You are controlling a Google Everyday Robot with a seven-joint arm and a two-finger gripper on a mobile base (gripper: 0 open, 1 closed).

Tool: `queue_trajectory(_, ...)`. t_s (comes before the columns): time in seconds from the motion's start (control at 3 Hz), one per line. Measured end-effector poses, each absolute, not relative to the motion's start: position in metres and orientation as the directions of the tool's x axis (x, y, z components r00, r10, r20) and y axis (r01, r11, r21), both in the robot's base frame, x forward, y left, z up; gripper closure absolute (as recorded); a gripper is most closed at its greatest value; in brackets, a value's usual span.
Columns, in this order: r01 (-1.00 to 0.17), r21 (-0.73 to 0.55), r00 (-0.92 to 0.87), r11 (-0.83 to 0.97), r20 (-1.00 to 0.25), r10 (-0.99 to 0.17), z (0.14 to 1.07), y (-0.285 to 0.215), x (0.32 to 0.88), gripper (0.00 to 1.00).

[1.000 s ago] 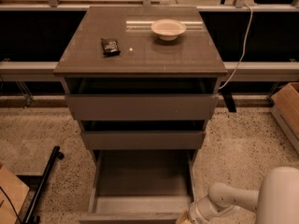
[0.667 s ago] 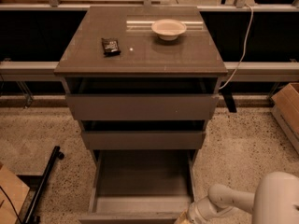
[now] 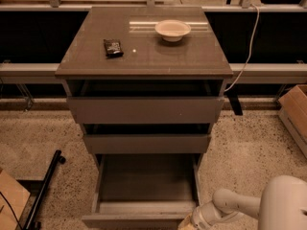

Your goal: Close bottom drawer

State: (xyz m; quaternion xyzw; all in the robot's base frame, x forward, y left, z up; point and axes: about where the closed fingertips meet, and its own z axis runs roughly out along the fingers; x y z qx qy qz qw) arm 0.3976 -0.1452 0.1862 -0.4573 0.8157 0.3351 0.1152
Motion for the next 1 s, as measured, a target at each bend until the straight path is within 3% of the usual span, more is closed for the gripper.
queue_trajectory(0.33, -0.878, 0.344, -0.476, 0.333, -0.554, -0.682, 0.197, -0.127, 0.44, 1.0)
queue_trajectory(1.0, -0.91, 0.271, -0.414, 0.313, -0.6, -0.685, 0.185, -0.117, 0.475, 1.0)
